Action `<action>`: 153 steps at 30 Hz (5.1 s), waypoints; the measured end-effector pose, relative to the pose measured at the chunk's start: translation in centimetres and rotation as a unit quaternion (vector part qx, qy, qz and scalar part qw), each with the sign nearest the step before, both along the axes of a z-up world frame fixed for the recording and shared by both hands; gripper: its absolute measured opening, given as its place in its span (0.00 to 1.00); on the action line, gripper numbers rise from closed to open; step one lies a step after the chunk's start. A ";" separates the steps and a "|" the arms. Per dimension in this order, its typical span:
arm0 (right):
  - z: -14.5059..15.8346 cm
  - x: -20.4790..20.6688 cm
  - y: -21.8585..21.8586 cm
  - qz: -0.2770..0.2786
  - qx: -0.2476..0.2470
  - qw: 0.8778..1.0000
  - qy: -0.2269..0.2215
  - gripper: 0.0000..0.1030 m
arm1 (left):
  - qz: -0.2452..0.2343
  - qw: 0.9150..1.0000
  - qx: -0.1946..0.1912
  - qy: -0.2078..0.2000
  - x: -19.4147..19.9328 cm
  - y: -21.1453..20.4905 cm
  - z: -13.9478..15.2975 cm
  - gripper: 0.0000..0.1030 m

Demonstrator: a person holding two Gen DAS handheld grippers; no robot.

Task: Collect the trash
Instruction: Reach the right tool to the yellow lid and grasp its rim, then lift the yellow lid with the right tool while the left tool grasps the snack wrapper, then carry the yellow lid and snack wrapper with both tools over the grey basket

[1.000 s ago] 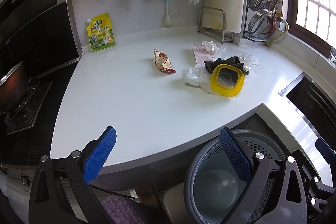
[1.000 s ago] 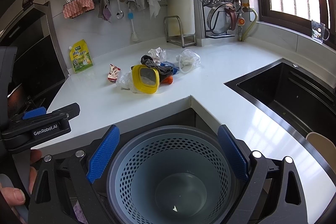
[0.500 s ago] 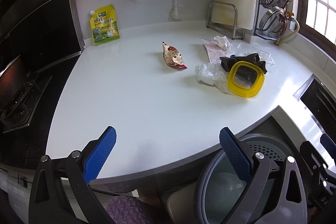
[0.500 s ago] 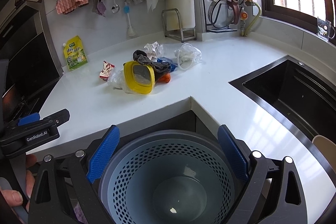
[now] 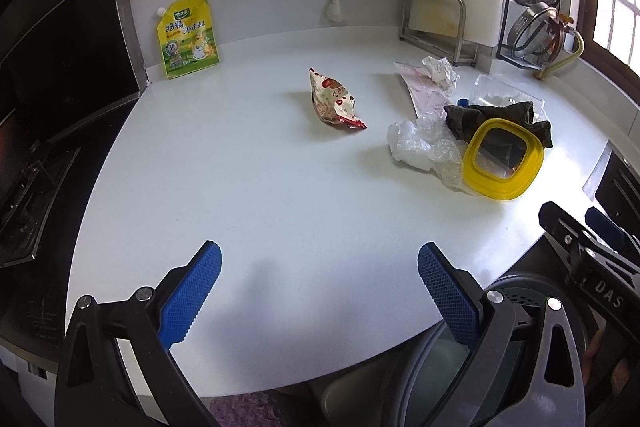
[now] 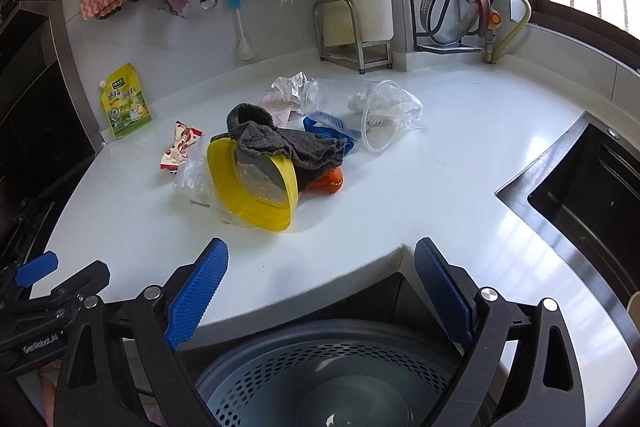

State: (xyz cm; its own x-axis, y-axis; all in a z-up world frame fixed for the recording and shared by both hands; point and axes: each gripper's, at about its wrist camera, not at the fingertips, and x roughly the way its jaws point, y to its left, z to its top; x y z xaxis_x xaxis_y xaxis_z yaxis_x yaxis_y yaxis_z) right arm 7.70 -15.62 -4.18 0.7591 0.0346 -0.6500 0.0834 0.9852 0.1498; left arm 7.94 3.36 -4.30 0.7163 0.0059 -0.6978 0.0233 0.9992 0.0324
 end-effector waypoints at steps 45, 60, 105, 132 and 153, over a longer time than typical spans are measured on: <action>-1.2 3.1 1.5 0.044 0.030 0.999 -0.005 0.09 | -0.006 1.000 -0.023 0.019 0.4 0.3 -0.9 0.94; -0.7 -1.7 -2.7 0.011 0.046 0.999 -0.018 0.09 | 0.016 0.999 -0.031 -0.008 3.8 0.5 0.8 0.94; -0.2 -2.9 -7.3 -0.013 0.087 0.995 -0.047 0.09 | 0.032 0.997 -0.044 0.061 19.3 -0.4 -1.5 0.34; 0.0 -11.2 -4.5 -0.007 0.058 0.998 -0.026 0.09 | -0.056 0.998 -0.026 -0.006 -1.5 -0.7 1.6 0.34; -1.5 -16.9 -2.6 -0.001 0.032 0.999 0.015 0.09 | -0.147 0.989 -0.015 0.024 -10.3 -6.1 -2.3 0.34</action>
State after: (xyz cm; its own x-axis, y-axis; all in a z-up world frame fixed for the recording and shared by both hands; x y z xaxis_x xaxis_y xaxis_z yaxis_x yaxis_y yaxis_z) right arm -9.25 -18.19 -5.65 0.7391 0.0750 -0.6694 0.0915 0.9734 0.2101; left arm -2.31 -2.70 -6.60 0.6495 -0.2189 -0.7281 0.3134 0.9496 -0.0059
